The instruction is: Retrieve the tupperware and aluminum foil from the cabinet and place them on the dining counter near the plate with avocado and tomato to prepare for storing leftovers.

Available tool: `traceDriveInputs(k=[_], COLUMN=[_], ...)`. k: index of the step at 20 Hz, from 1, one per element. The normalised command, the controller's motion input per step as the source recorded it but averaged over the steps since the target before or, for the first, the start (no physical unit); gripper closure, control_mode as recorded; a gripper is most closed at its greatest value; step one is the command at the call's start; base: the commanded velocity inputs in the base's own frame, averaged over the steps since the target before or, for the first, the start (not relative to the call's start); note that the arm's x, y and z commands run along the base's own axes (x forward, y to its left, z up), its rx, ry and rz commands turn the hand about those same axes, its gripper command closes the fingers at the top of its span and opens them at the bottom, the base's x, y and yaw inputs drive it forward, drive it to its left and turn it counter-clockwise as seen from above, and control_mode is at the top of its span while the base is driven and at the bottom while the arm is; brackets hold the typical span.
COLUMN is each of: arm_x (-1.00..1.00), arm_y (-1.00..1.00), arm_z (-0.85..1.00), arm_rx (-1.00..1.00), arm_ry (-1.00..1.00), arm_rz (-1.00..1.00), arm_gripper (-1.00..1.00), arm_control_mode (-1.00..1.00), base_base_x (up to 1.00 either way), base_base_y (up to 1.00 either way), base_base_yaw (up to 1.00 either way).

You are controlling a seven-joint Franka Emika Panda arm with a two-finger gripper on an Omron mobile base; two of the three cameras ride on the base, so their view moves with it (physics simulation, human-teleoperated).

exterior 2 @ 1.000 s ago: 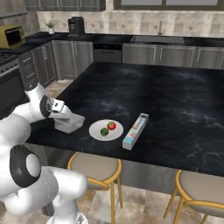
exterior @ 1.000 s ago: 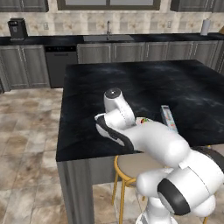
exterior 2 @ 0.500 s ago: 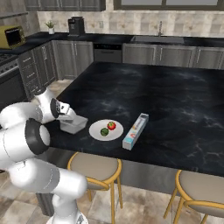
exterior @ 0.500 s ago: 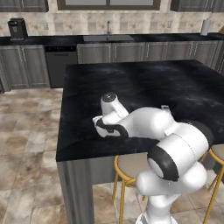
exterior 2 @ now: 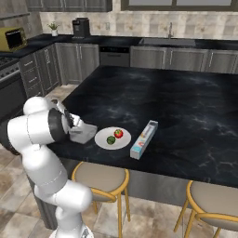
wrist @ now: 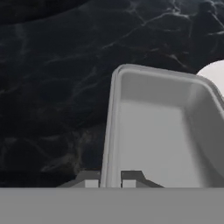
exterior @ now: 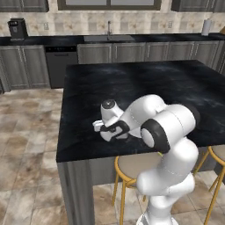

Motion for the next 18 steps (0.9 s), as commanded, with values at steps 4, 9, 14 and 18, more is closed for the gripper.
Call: traceDriveInputs(k=[4, 9, 14, 18], arm_x=[0.54, 0.02, -0.51, -0.59], arm_y=[0.00, 0.00, 0.00, 0.00], arm_z=[-0.33, 0.15, 0.91, 1.00], arm_rx=[0.00, 0.00, 0.00, 0.00], arm_ry=[0.00, -0.01, -0.08, -0.12], arm_rz=[0.00, 0.00, -0.04, -0.08], arm_gripper=[-1.00, -1.00, -1.00, -1.00], arm_control_mode=[-1.00, -1.00, -1.00, -1.00], base_base_x=[0.00, 0.00, 0.00, 0.00], base_base_y=[0.00, 0.00, 0.00, 0.00], base_base_yaw=[0.00, 0.00, 0.00, 0.00])
